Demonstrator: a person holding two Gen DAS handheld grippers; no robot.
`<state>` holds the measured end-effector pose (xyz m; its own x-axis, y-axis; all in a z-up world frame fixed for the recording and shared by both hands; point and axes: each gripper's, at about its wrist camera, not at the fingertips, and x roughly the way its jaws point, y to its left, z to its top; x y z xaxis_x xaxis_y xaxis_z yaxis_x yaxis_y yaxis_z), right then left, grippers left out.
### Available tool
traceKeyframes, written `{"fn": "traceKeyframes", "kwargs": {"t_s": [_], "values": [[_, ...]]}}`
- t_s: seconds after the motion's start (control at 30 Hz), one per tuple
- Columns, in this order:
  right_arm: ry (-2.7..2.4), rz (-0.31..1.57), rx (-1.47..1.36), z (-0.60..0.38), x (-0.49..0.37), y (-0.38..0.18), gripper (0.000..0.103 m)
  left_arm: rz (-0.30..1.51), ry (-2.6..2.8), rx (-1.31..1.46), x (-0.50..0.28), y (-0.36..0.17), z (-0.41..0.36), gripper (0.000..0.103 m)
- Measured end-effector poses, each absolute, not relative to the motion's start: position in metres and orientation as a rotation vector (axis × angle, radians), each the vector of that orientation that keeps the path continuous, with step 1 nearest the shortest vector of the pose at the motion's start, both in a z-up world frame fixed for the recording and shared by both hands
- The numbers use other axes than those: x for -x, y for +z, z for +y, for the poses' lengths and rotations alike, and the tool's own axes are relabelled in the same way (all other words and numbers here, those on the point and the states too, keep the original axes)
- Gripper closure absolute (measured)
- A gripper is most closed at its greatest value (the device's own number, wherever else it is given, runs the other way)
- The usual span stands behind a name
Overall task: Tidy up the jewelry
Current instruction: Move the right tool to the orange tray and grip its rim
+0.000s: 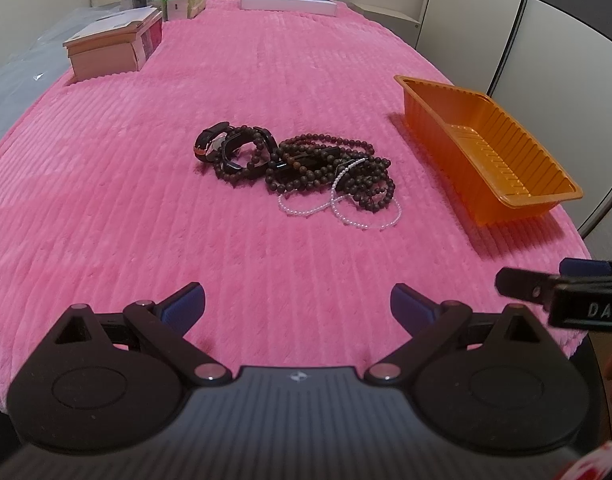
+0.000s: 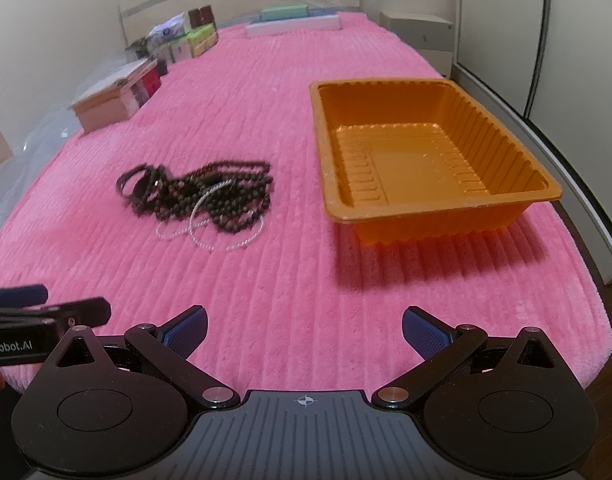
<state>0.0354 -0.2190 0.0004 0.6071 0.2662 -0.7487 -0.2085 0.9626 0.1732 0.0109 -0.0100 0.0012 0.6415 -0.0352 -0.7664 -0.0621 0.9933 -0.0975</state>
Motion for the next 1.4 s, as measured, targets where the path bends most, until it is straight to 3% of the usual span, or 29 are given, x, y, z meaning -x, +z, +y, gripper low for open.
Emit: {"fn": "traceKeyframes", "kwargs": {"t_s": [0.4, 0.67, 0.77, 1.13, 1.4], "values": [[0.221, 0.682, -0.152, -0.277, -0.054, 0.038, 0.001, 0.861, -0.036, 0.256, -0.038, 0.005, 0.004, 0.004], [0.128, 0.702, -0.071, -0.330, -0.115, 0.037, 0.001, 0.836, -0.043, 0.269, -0.056, 0.006, 0.004, 0.004], [0.110, 0.727, -0.039, -0.345, -0.140, 0.031, 0.014, 0.834, -0.044, 0.269, -0.060, 0.002, 0.002, 0.004], [0.112, 0.854, 0.003, -0.377, -0.193, -0.008, 0.025, 0.806, -0.043, 0.223, -0.067, -0.001, -0.003, 0.005], [0.124, 0.906, -0.036, -0.387, -0.203, -0.024, 0.054, 0.788, -0.049, 0.201, -0.072, -0.003, -0.009, 0.006]]}}
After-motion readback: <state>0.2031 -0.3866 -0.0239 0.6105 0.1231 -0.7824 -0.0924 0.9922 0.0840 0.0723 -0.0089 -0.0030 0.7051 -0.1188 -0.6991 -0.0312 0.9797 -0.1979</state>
